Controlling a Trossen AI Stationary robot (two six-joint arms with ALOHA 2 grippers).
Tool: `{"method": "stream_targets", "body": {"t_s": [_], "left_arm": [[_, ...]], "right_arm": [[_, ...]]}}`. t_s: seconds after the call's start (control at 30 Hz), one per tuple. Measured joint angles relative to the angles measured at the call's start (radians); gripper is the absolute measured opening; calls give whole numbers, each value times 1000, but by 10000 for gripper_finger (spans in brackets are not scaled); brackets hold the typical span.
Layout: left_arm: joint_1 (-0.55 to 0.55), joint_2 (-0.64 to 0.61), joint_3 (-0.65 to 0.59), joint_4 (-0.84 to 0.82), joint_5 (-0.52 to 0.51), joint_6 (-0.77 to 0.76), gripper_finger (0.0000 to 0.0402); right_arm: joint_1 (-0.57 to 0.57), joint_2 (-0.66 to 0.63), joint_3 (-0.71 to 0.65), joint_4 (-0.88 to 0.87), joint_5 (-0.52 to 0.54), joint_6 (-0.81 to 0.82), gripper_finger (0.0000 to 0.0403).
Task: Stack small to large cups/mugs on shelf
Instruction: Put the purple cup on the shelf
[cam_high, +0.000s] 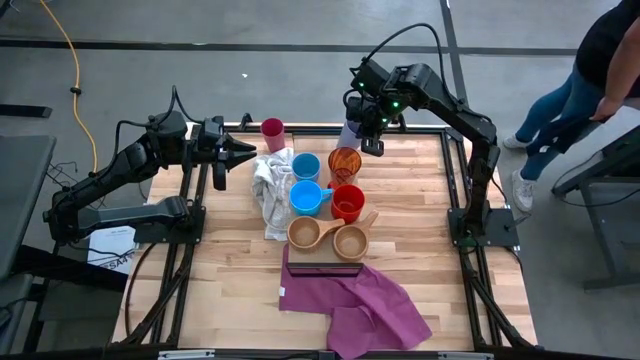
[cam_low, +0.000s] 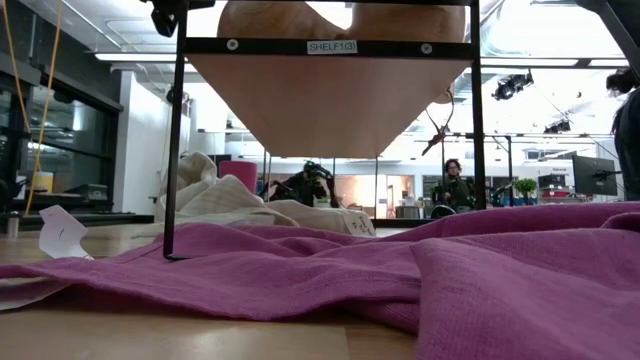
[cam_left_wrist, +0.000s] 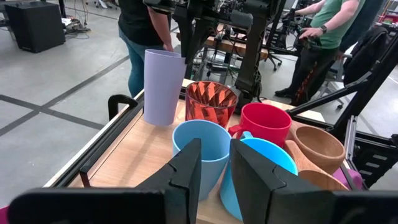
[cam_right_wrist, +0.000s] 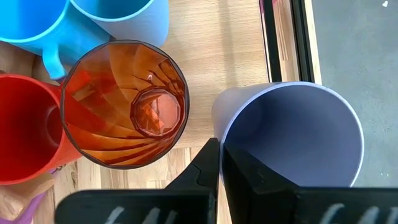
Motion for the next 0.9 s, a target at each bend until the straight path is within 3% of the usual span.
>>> {"method": "stream_targets", "body": {"t_s": [0.9], "left_arm": [[0,0,0,1,0,1,74]], "right_arm": [[0,10,-3,1,-16,-1,0]]}}
